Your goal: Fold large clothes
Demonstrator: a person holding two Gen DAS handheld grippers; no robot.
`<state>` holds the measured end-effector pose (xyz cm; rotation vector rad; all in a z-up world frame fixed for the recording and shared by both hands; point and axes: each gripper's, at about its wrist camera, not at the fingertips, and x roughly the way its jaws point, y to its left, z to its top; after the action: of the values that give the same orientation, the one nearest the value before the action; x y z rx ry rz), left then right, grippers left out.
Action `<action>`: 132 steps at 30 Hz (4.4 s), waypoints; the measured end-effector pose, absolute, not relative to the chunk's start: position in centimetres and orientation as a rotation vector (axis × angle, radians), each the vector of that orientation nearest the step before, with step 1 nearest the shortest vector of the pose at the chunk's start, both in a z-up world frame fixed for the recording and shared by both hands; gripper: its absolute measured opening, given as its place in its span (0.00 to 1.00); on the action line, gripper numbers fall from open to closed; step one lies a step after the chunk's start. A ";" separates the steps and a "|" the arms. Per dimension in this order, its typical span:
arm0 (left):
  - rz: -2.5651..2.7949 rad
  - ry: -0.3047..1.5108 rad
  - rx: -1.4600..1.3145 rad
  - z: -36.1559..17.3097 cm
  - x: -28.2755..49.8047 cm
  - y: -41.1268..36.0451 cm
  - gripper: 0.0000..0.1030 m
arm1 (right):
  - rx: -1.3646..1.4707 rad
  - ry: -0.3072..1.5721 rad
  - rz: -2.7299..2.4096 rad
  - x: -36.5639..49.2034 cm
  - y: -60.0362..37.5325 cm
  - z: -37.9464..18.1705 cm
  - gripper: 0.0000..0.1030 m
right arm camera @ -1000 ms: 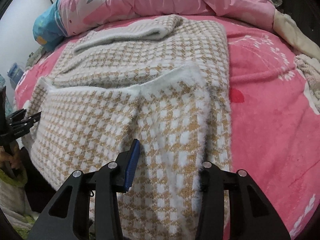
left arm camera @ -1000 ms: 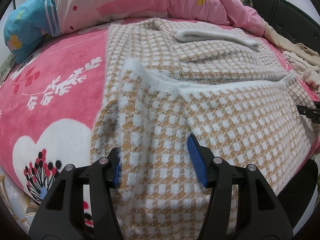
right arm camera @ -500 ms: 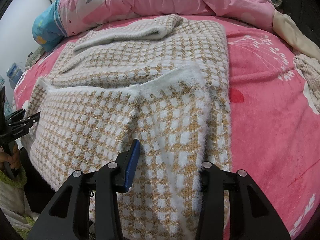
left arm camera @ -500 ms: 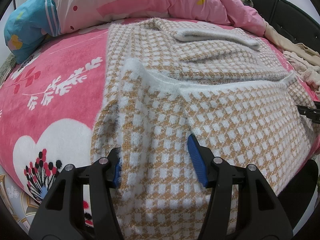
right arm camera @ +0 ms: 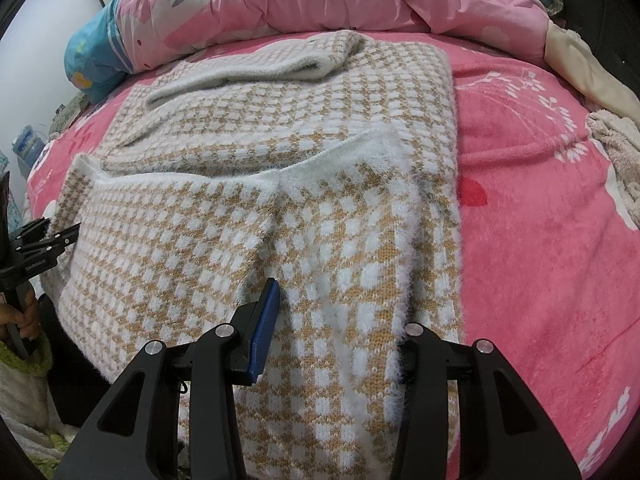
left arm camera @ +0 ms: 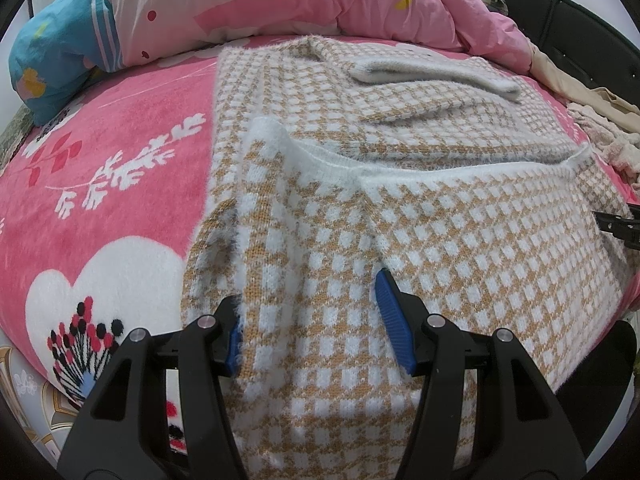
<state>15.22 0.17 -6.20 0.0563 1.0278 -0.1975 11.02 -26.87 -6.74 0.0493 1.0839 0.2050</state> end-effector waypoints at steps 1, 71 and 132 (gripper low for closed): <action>-0.198 1.028 0.057 -6.2 15.2 0.1 0.53 | 0.047 1.085 0.205 11.0 -26.9 -6.7 0.39; -0.194 0.709 -0.071 0.6 15.8 4.2 0.07 | 0.097 0.797 0.086 10.9 -29.3 -0.2 0.08; -0.157 0.985 -0.032 -5.4 17.8 2.0 0.27 | 0.117 0.954 0.074 13.1 -28.3 -5.1 0.08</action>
<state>17.83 2.04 -5.40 -0.0316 0.9849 -0.1570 13.05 -28.33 -5.08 0.1167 0.9537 0.0735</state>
